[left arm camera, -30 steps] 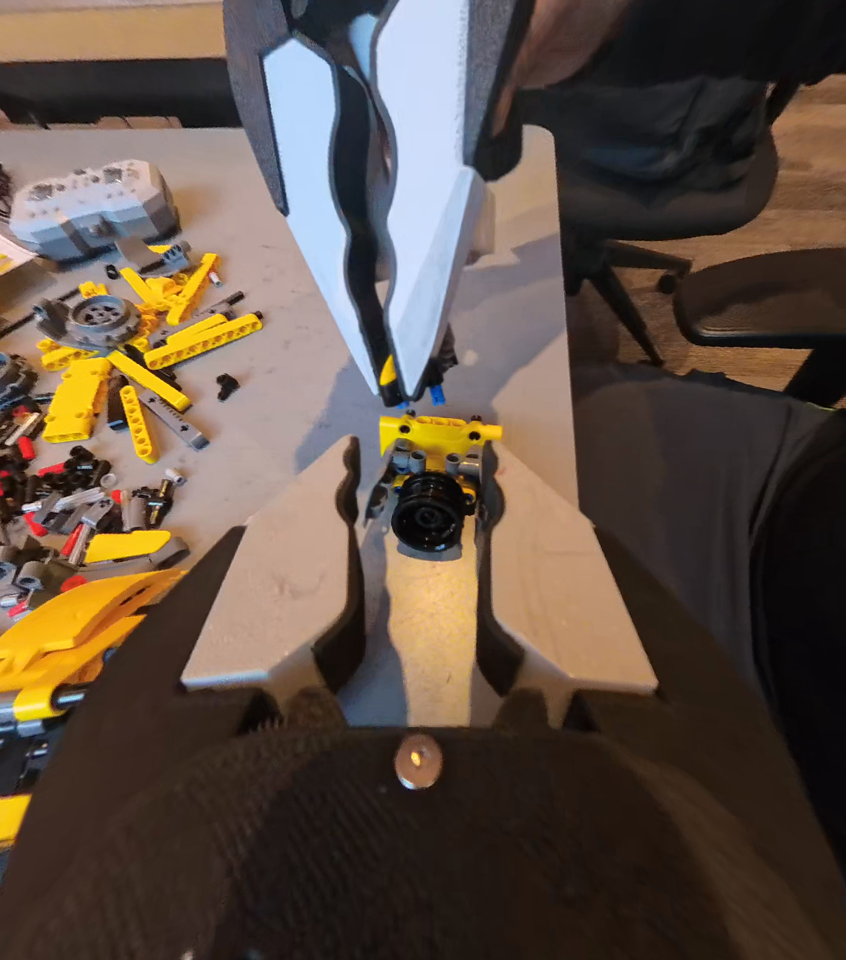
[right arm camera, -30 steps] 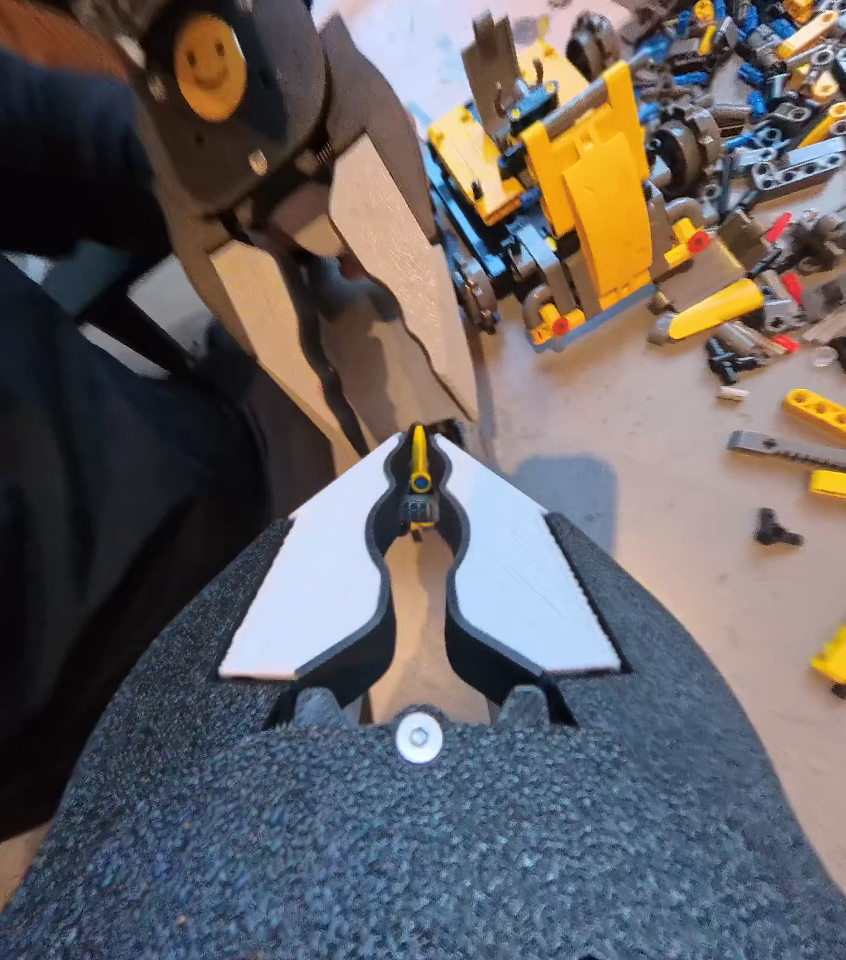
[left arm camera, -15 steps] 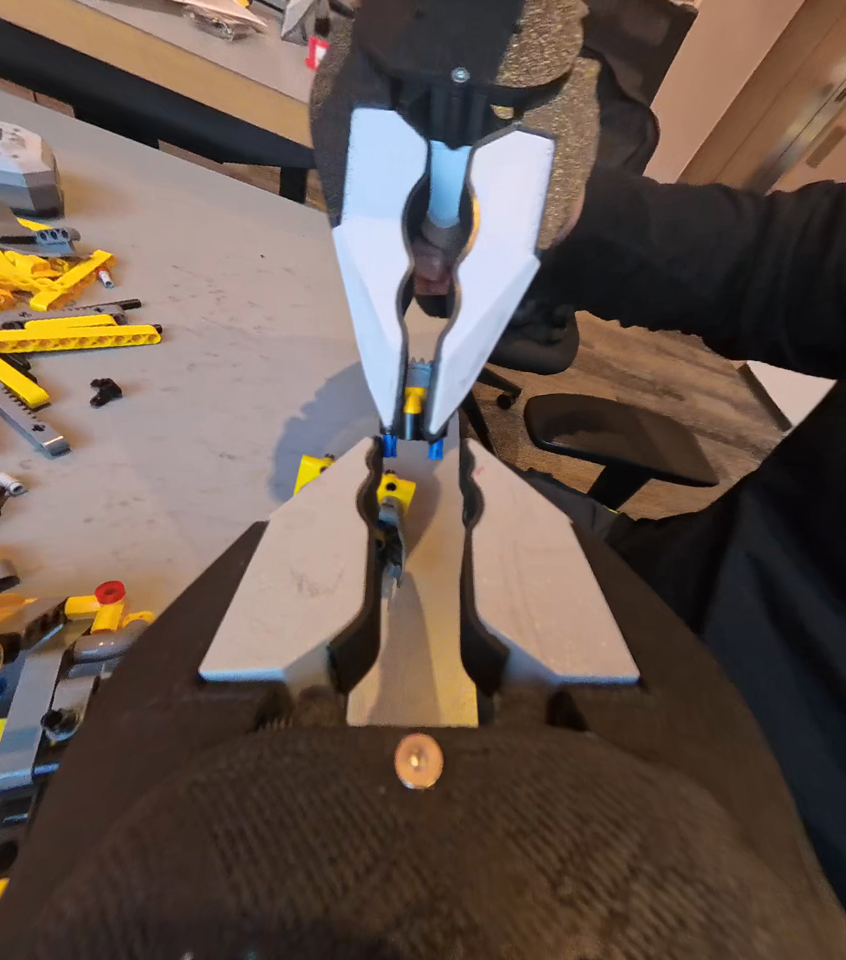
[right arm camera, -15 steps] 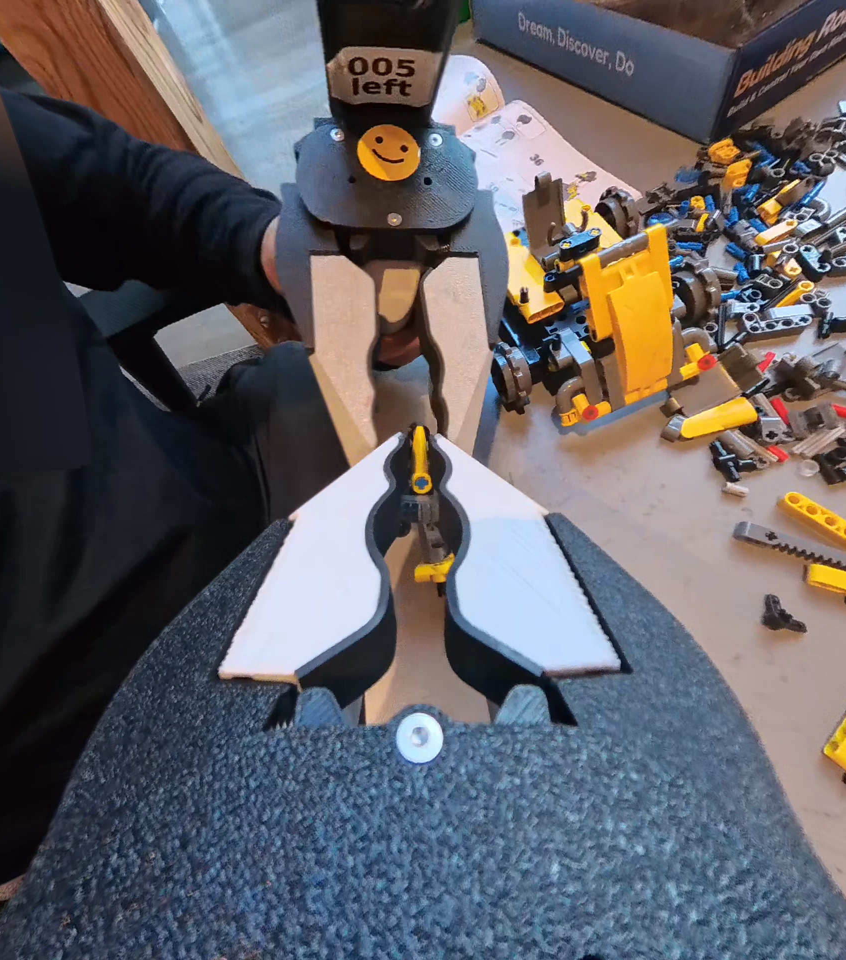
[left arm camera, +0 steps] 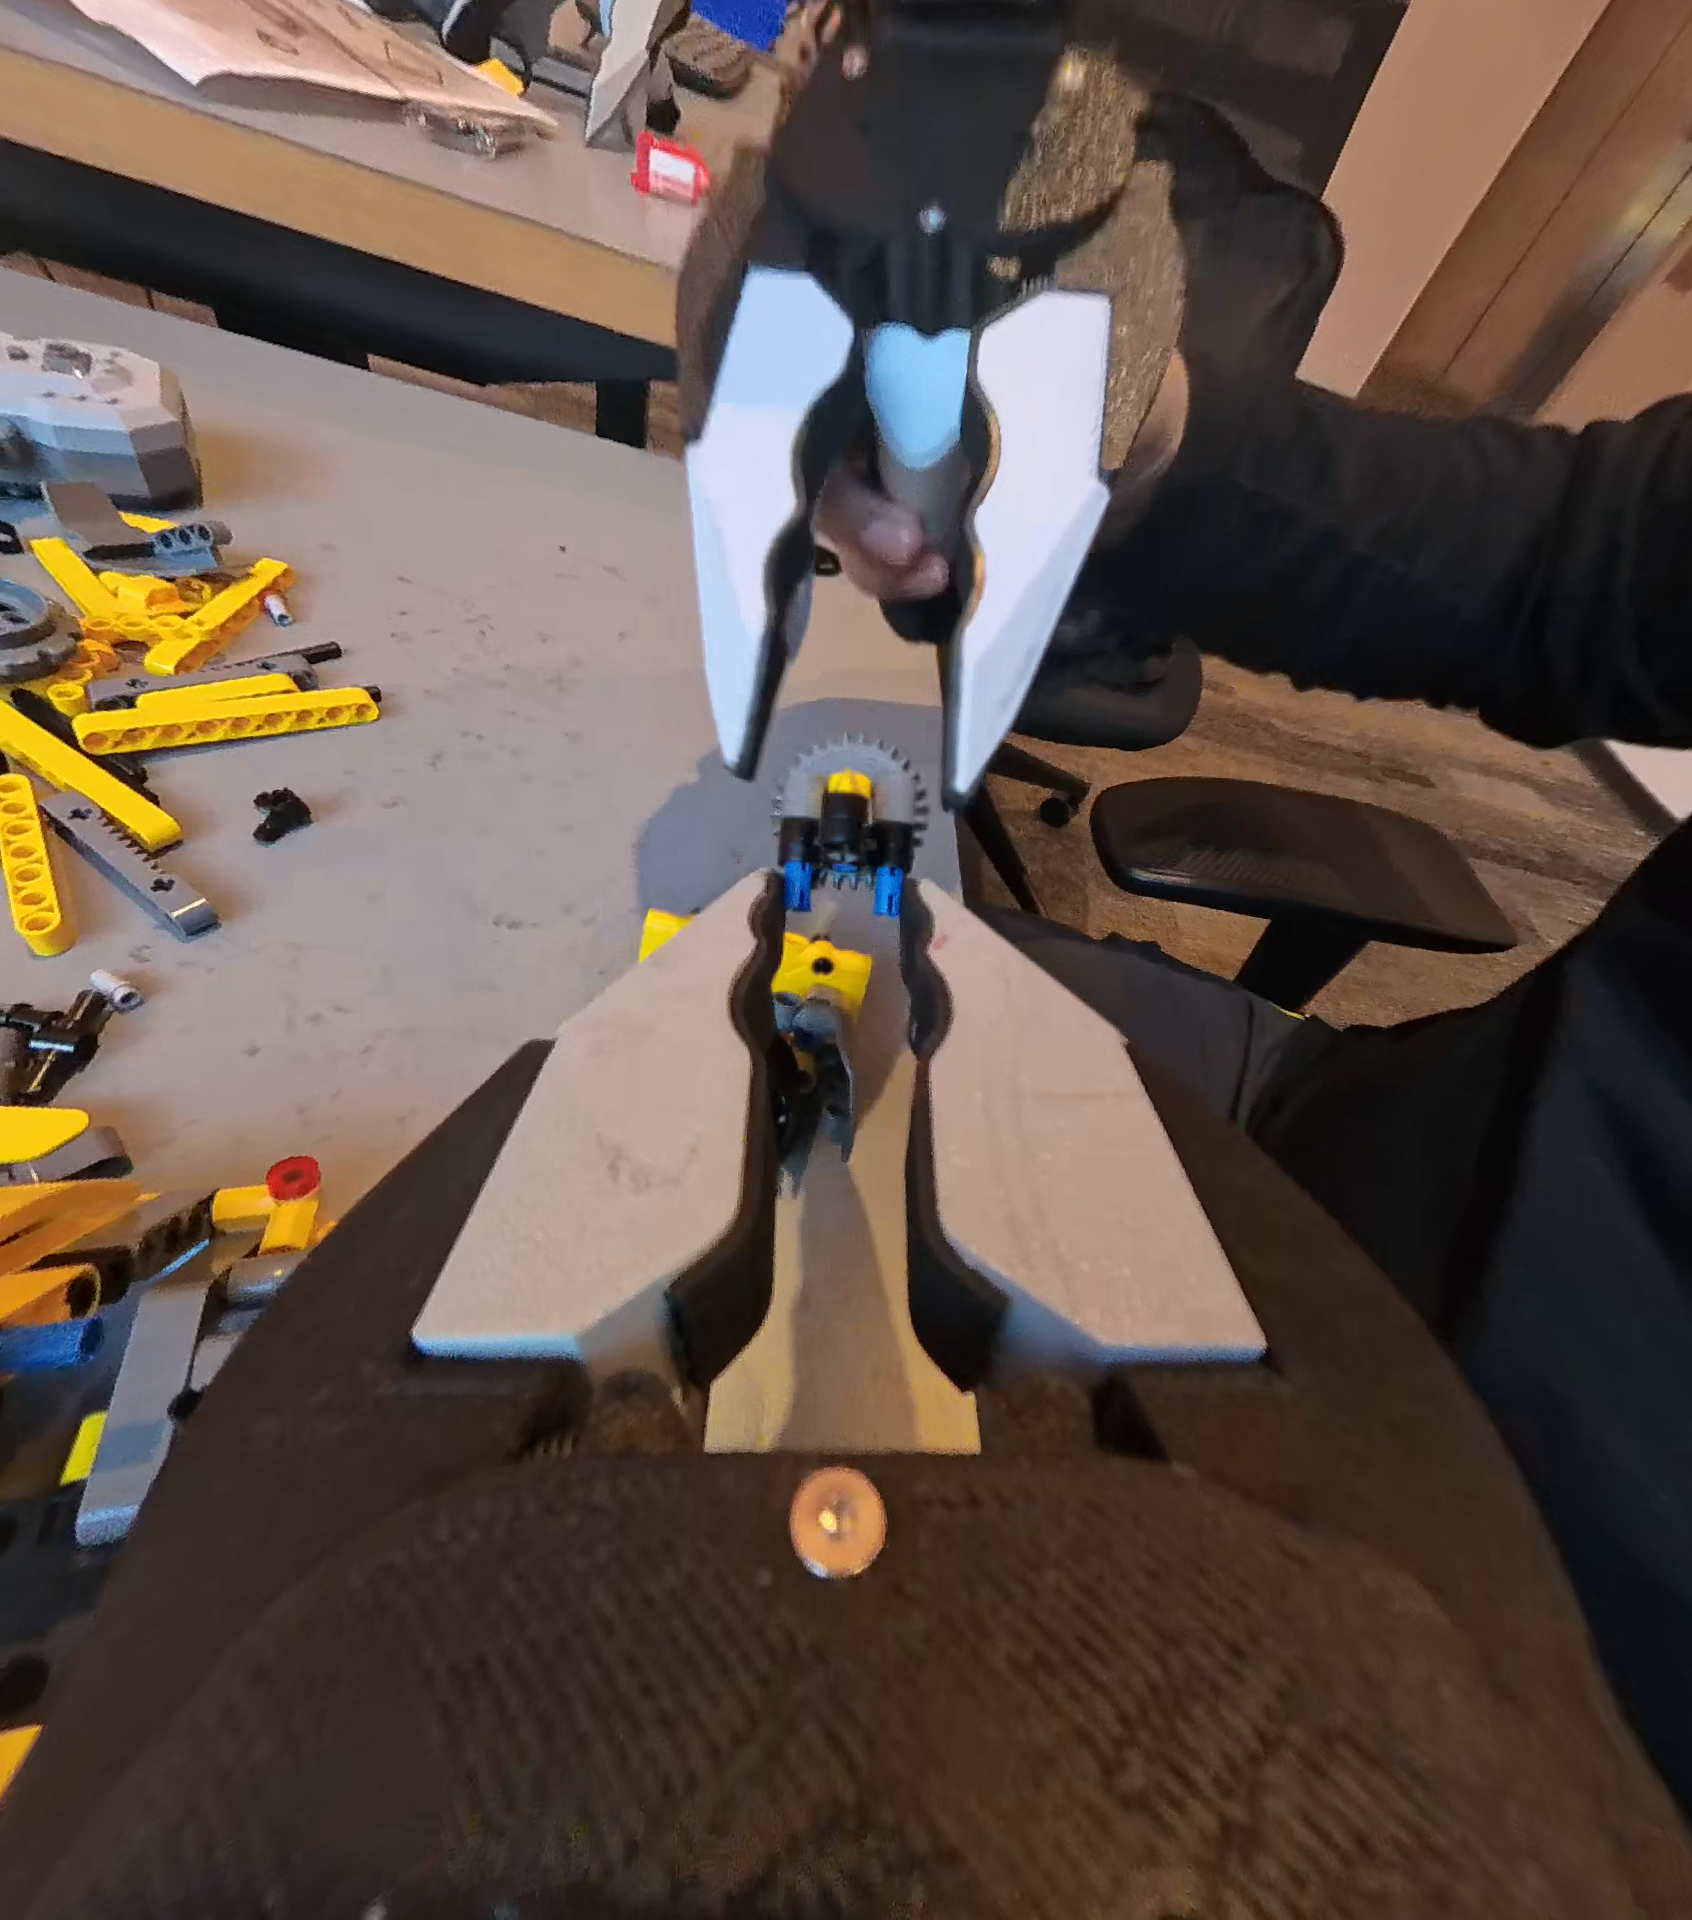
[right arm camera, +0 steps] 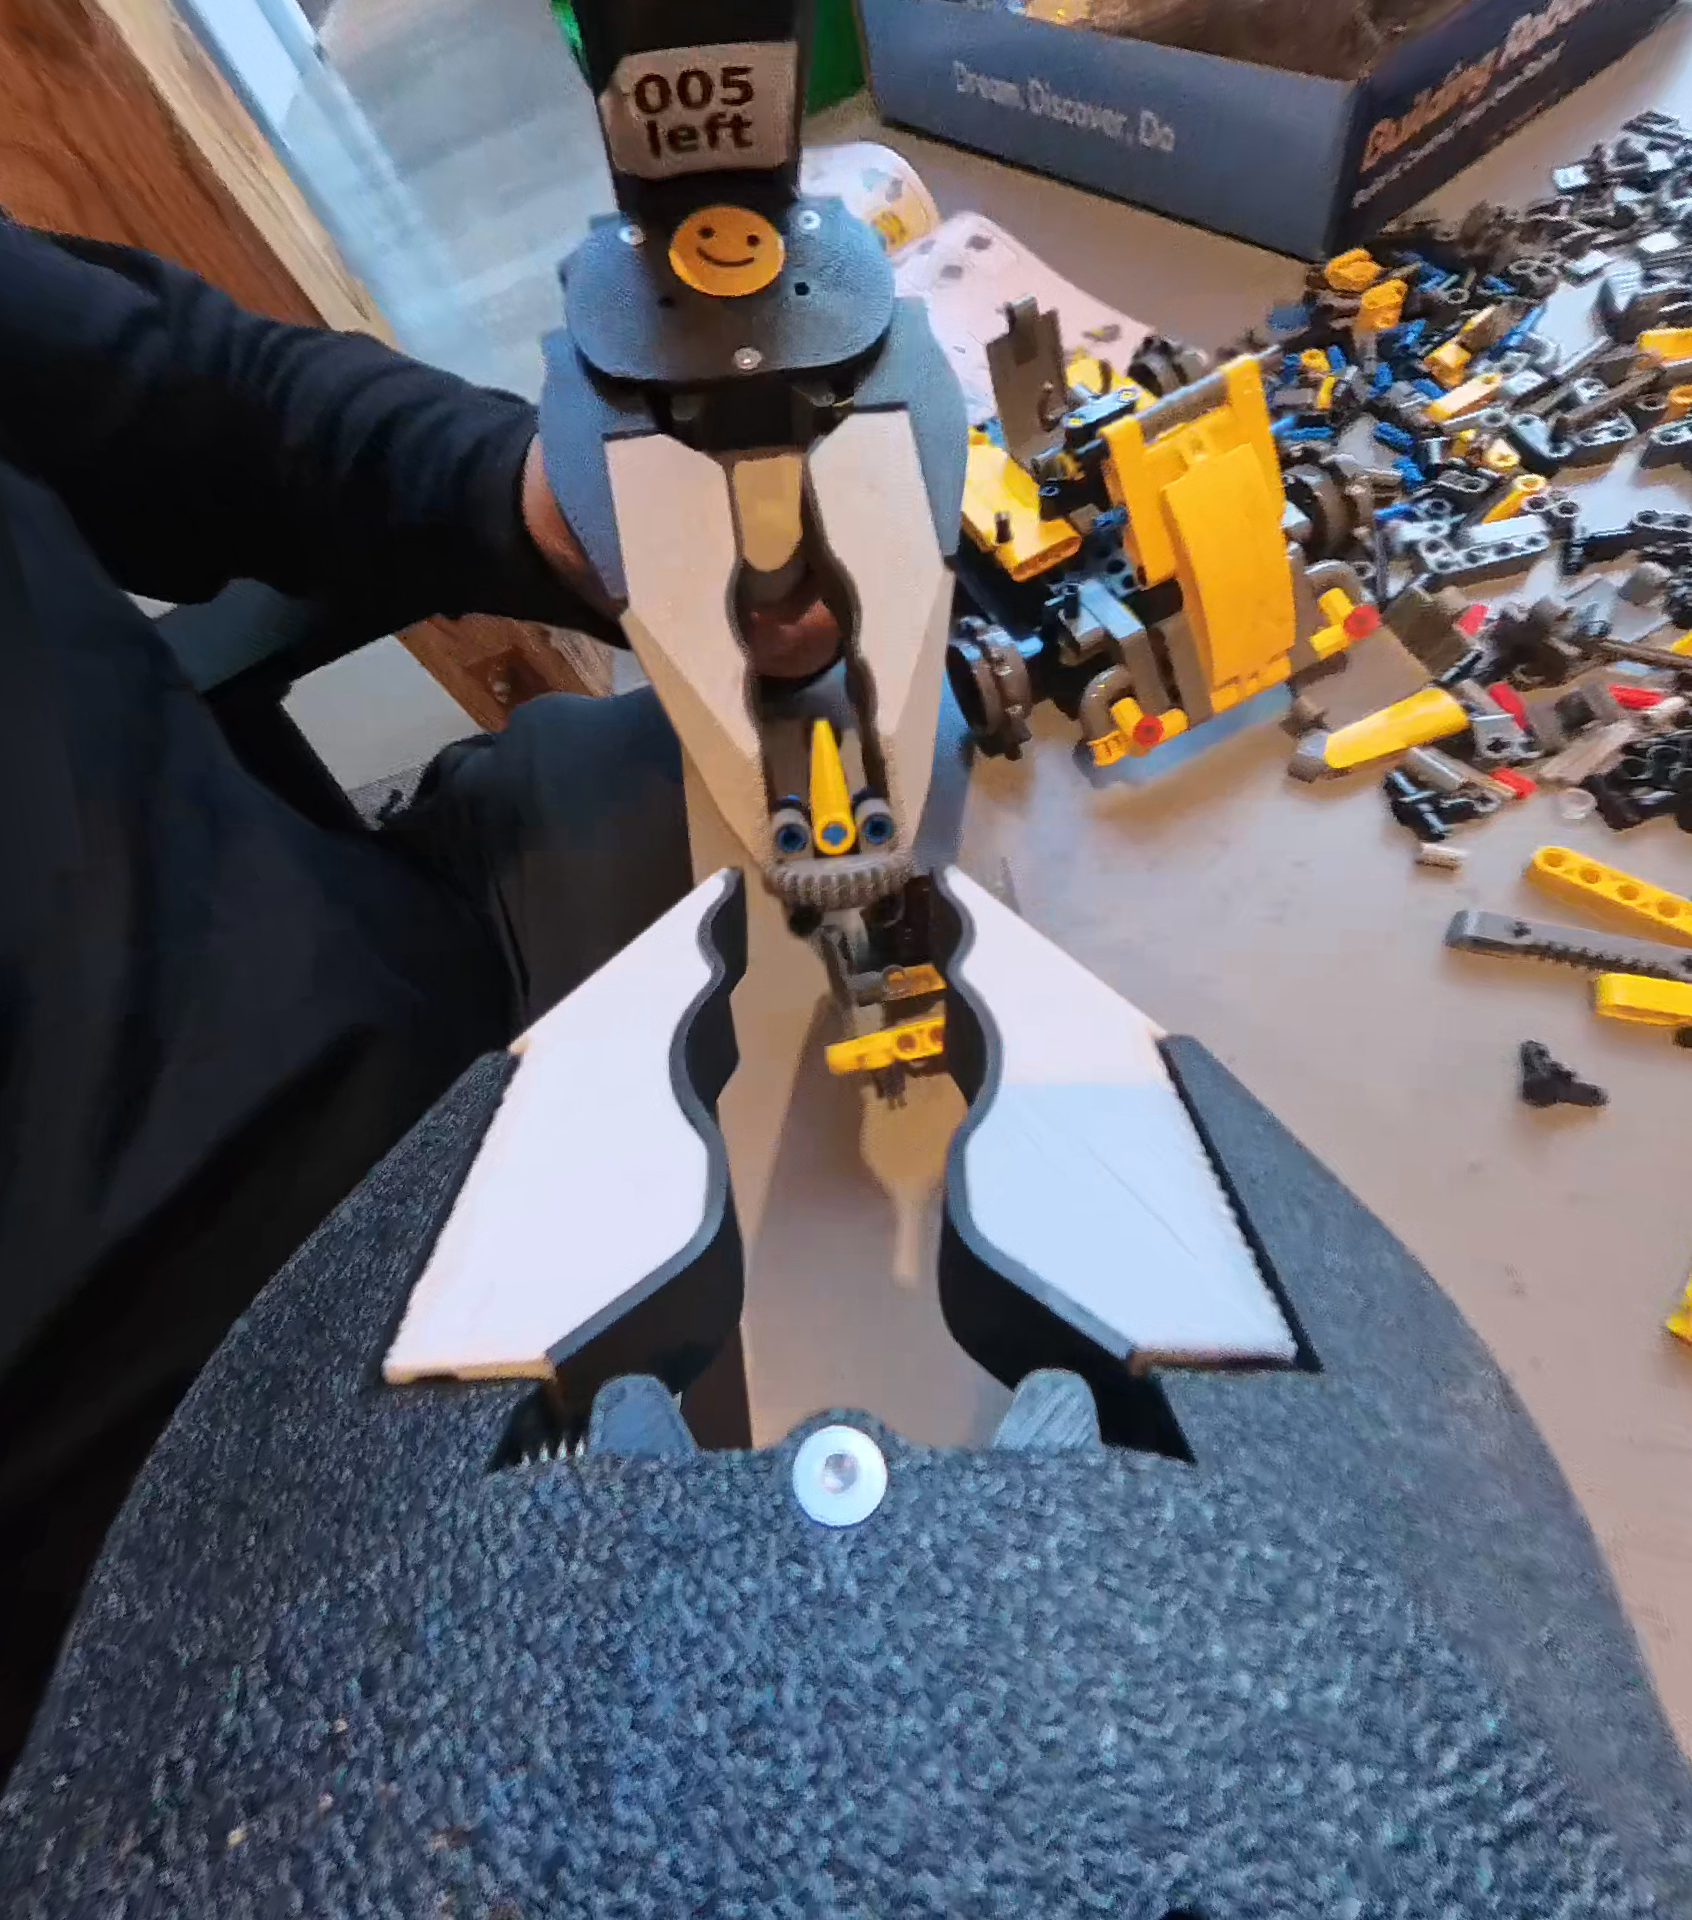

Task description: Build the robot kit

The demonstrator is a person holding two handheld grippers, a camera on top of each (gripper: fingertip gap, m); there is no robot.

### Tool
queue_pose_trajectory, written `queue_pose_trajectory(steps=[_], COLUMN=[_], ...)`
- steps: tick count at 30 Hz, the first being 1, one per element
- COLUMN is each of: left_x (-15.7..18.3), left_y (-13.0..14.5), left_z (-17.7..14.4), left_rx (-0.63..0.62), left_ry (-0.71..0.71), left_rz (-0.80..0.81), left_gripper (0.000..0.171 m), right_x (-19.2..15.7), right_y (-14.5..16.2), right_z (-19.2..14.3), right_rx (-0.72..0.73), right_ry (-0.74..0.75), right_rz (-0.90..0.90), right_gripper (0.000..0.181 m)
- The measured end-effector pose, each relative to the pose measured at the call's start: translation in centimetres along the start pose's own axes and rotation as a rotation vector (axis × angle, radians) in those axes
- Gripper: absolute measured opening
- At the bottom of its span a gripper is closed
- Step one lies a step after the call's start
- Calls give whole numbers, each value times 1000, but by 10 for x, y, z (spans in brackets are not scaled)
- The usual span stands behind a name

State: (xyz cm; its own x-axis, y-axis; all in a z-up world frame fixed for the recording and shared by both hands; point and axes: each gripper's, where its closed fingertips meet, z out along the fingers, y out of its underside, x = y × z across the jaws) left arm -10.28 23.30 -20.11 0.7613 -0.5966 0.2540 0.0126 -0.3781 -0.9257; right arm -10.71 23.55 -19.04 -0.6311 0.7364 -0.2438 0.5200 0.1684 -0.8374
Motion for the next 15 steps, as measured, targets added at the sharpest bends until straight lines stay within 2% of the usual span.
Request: queue_pose_trajectory(steps=[3,10,15], left_x=[0,3,2], left_y=[-3,-2,1], left_z=[0,5,8], left_rx=[15,24,16], left_ry=[-7,-2,-6], left_rz=[18,31,32], left_gripper=[20,20,20], right_x=[-7,-5,-3], right_y=[5,8,12], right_z=[4,3,3], right_rx=[32,92,113], right_ry=[-24,-5,-7], right_rz=[-11,-45,-45], right_gripper=[37,27,27])
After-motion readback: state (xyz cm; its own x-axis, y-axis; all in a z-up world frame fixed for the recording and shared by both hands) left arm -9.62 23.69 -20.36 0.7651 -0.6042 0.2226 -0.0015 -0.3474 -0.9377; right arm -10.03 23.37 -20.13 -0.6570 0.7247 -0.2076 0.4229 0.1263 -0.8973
